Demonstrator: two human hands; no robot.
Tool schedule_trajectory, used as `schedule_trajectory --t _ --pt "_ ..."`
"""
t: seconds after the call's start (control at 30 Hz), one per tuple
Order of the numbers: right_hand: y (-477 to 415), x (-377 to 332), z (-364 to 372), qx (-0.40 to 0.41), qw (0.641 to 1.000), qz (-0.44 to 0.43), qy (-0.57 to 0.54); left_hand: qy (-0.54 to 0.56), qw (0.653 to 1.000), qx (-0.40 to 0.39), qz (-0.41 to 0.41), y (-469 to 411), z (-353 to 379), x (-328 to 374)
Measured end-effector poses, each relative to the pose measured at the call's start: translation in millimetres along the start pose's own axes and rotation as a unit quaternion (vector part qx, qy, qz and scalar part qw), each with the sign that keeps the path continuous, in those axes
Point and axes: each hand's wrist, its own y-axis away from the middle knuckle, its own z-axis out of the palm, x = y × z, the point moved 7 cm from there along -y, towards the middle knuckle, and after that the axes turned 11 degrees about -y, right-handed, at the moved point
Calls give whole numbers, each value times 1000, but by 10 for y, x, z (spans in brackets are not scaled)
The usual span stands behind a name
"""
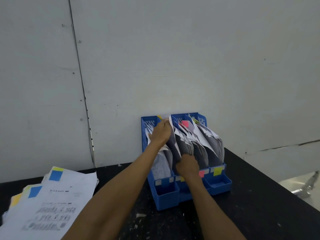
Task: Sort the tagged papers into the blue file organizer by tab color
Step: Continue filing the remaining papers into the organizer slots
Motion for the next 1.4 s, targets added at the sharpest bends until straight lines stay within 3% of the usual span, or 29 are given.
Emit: schedule_trajectory --t 0.13,0.23,0.33,0.5,0.6,0.67,0.77,0.93,1.07,1.4 --pt "120 -118 -177 119 992 -32 -11 18 999 34 38 -24 -94 -6" --pt "142 -80 -51 42 996 -2 80 31 996 61 54 63 -197 -49" --pt "182 -123 -98 53 998 7 27 38 995 57 74 100 -286 -173" --pt "420 -683 -211 195 973 -105 -69 30 993 91 70 232 -741 -628" --pt "681 -1126 4 217 950 -183 -133 -4 988 148 50 426 -1141 -1170" --pt "878 -1372 278 199 945 -213 -145 -62 984 165 14 602 -1394 -1648" --pt "1202 -1590 963 78 961 -216 -156 -197 963 144 -114 1040 -1769 -2480" --pt "1756 -1569 2196 -117 983 -92 -107 -379 849 118 -348 2055 -2379 -3579" --pt "2109 -1620 2497 -97 989 -109 30 -407 830 165 -345 2428 -2515 -3811" --pt "2179 -1590 2524 -74 990 -117 12 -356 838 230 -344 2554 -2624 -3787"
